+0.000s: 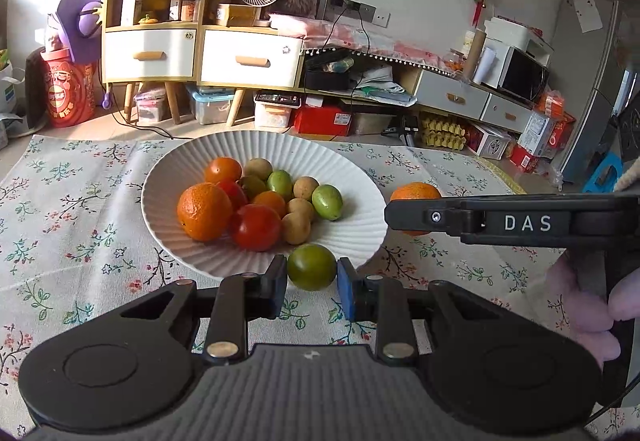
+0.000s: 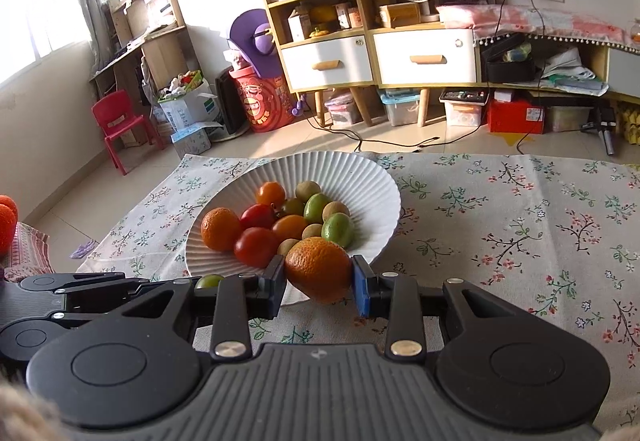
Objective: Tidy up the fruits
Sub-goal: 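Carry the lime and small orange in both tools over the white plate, then open both tools to release the lime and orange into the plate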
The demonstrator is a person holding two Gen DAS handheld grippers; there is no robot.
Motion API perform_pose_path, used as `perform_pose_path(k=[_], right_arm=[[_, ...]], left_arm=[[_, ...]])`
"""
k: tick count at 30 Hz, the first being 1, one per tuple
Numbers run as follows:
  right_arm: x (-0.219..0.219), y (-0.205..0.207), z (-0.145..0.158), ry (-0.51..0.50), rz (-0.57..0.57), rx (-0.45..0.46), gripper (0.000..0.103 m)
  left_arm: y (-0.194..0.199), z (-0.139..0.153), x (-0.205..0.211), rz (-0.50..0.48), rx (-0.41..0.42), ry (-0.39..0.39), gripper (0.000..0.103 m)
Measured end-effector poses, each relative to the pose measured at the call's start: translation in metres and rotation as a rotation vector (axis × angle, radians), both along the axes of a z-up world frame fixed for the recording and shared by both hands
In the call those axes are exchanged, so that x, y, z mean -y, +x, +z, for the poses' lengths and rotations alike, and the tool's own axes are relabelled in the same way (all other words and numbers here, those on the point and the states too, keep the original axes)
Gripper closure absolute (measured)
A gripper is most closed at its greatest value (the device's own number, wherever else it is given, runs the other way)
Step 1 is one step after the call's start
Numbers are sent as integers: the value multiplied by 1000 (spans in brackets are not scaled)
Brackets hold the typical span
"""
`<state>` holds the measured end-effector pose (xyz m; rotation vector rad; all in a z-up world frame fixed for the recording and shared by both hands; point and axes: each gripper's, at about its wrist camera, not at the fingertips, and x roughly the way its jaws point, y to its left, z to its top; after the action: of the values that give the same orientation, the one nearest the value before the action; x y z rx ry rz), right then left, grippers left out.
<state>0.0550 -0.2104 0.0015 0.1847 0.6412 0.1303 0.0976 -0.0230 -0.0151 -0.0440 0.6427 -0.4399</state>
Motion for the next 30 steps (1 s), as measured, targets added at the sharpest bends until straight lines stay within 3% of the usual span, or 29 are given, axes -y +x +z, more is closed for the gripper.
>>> perform_pose_path(k=[7,30], right_arm=[[3,17,-8,42,-37,-24,72],[-4,35,-20,35,-62,-55,71]], left_arm=[[15,-8,8,-14,-5,6,75],[28,-16,8,-27,-16,-10,74]])
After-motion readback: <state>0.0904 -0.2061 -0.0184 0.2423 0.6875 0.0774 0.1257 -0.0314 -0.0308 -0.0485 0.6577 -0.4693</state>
